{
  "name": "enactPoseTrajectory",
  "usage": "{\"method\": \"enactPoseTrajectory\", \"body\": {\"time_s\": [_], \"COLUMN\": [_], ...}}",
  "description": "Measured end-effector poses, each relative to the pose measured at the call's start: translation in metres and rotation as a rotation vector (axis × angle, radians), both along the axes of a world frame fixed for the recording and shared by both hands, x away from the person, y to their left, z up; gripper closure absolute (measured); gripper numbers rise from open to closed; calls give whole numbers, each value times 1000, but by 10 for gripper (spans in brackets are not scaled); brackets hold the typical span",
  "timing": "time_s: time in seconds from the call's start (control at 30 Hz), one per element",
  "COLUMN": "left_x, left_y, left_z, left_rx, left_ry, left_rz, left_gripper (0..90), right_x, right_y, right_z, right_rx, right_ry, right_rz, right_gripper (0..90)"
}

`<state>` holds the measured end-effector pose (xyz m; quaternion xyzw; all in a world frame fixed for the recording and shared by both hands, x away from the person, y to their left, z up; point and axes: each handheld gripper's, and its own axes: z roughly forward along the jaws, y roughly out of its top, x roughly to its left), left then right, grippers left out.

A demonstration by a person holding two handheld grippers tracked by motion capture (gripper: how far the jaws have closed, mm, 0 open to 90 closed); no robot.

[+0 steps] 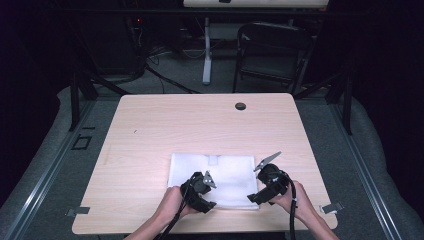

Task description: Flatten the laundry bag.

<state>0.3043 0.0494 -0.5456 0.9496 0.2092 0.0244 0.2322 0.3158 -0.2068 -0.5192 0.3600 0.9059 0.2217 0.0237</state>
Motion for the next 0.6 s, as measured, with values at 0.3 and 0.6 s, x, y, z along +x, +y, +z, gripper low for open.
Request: {"method": "enactPoseTrajectory", "body": {"time_s": [0.3,0.6], "left_x": [1,6], "left_y": [-6,-4], "left_z": [-6,-8], "left_rx": [25,6], "left_ry": [9,18], "left_rz": [-26,-10], "left_gripper": [660,766], "right_x": [0,-1], "right_y": [2,4], "right_z": [-1,-1], "right_rx": [3,5], "right_ry": [7,8], "right_rz": [12,14], "right_gripper": [187,223]}}
